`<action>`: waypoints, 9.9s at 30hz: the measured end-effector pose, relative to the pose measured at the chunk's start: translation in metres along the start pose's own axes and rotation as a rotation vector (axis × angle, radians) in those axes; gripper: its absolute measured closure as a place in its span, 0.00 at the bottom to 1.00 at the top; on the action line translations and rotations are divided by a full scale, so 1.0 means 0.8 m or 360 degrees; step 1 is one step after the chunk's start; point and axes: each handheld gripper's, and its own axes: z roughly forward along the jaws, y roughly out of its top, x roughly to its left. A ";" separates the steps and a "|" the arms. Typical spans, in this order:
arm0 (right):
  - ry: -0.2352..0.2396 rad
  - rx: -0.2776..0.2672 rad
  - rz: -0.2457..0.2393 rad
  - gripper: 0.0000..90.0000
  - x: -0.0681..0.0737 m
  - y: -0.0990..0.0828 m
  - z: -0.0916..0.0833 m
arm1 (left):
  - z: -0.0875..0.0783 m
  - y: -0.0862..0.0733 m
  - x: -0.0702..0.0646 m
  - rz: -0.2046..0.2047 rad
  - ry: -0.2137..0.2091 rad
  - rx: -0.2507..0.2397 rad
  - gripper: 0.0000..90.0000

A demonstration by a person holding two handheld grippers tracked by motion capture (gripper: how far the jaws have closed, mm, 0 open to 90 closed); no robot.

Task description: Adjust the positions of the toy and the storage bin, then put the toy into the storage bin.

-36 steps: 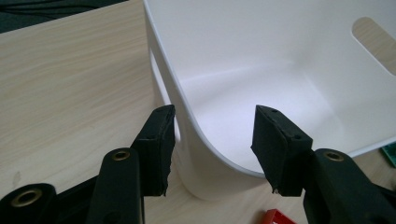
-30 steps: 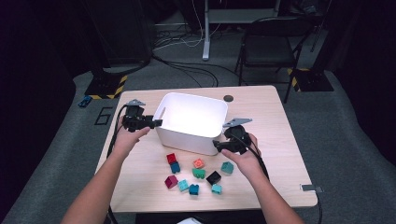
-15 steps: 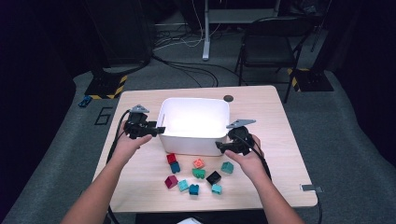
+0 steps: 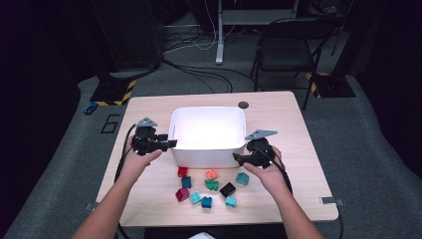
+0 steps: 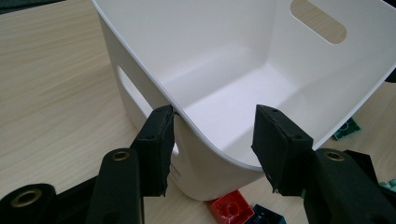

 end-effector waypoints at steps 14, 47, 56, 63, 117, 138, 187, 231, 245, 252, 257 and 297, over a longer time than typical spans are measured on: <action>-0.0021 0.0004 -0.0007 0.40 0.000 -0.003 -0.003 | -0.001 -0.003 0.003 -0.0001 -0.0001 -0.0036 0.51; -0.0058 -0.0027 0.0042 0.47 -0.013 -0.075 -0.019 | -0.047 -0.029 0.027 -0.0007 0.0091 -0.0197 0.46; -0.0060 -0.0014 -0.0127 0.48 -0.011 -0.088 -0.007 | -0.049 -0.041 0.045 -0.0035 0.0143 -0.0173 0.46; -0.0046 -0.0027 -0.0150 0.52 -0.013 -0.094 -0.001 | -0.057 -0.048 0.058 -0.0079 0.0185 -0.0202 0.46; 0.0121 0.0112 -0.0128 0.65 -0.011 -0.092 0.012 | -0.071 -0.057 0.073 -0.0155 0.0249 -0.0226 0.46; 0.0129 0.0067 -0.0089 0.65 -0.012 -0.071 -0.030 | -0.075 -0.056 0.073 -0.0154 0.0249 -0.0238 0.46; 0.0168 0.0009 -0.0249 0.65 0.015 0.078 -0.089 | -0.082 -0.059 0.074 -0.0160 0.0251 -0.0261 0.46; 0.0277 0.0019 -0.0311 0.65 0.054 0.180 0.075 | -0.086 -0.059 0.080 -0.0198 0.0205 -0.0284 0.46; 0.0312 0.0039 -0.0356 0.65 0.064 0.188 0.124 | -0.088 -0.059 0.082 -0.0218 0.0181 -0.0320 0.46; 0.0334 0.0061 -0.0363 0.65 0.064 0.189 0.141 | -0.089 -0.059 0.082 -0.0215 0.0186 -0.0311 0.46; 0.0343 0.0071 -0.0393 0.65 0.064 0.187 0.148 | -0.088 -0.059 0.082 -0.0212 0.0191 -0.0309 0.46; 0.0369 -0.0129 -0.0418 0.50 0.068 0.142 0.003 | -0.080 -0.061 0.079 -0.0158 0.0209 -0.0266 0.46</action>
